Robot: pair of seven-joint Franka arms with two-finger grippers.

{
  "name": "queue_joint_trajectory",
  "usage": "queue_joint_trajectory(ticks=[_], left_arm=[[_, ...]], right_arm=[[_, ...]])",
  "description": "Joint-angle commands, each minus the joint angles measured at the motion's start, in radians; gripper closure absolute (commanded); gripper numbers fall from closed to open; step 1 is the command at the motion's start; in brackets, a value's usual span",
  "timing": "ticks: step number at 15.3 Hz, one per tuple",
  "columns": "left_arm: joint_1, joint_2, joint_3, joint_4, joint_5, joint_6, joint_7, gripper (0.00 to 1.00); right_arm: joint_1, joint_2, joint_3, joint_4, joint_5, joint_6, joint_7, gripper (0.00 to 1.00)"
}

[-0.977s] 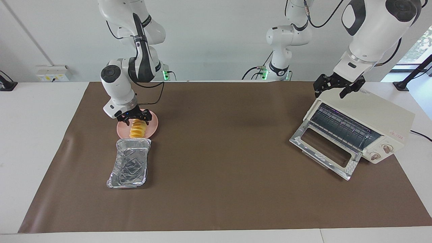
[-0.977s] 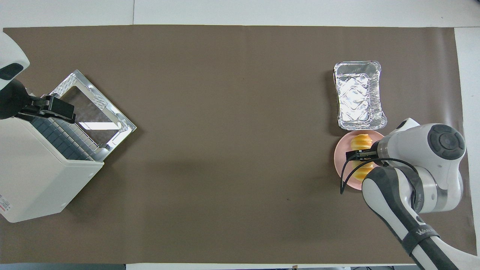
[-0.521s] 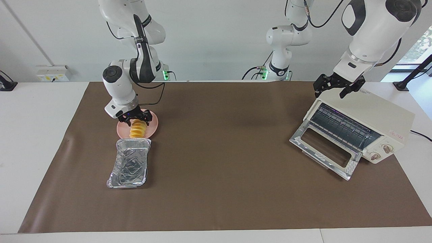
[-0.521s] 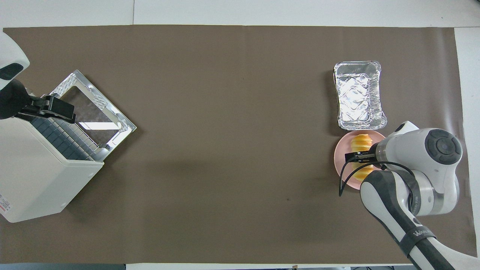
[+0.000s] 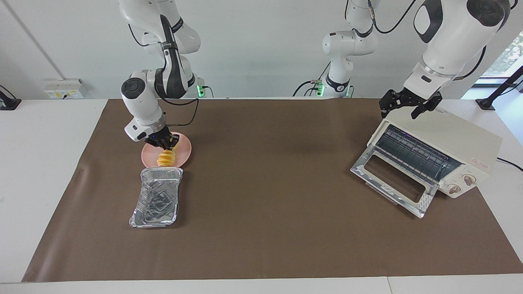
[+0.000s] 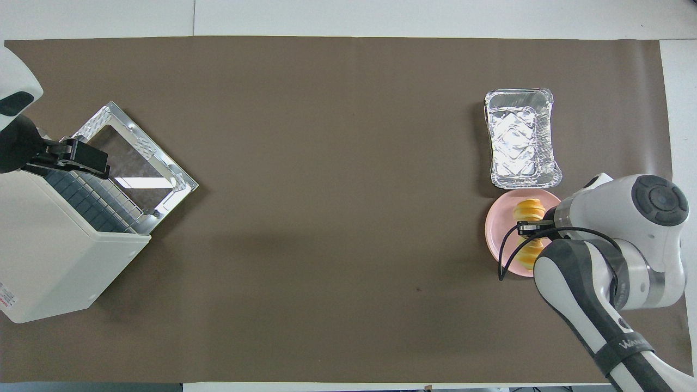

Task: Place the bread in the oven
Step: 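Grasp the bread with the right gripper and lift it toward the foil tray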

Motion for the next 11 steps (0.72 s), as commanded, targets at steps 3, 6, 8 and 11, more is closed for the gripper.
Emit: queue_joint_trajectory(ticks=[3,6,8,11], left_arm=[[0.012,-0.030,-0.002,-0.033,-0.023,0.013,0.013,0.00],[0.012,-0.030,-0.002,-0.034,-0.023,0.013,0.013,0.00],[0.012,-0.030,-0.002,-0.033,-0.023,0.013,0.013,0.00],[0.012,-0.030,0.000,-0.033,-0.023,0.013,0.013,0.00]], right_arm=[[0.000,-0.043,0.004,0.206,0.020,-0.246,0.007,0.96],[-0.021,0.051,0.001,0.348,0.018,-0.222,-0.039,0.88],[-0.041,0.152,-0.002,0.486,0.018,-0.231,-0.061,0.87],[-0.055,0.278,-0.002,0.599,0.020,-0.149,-0.090,0.83]])
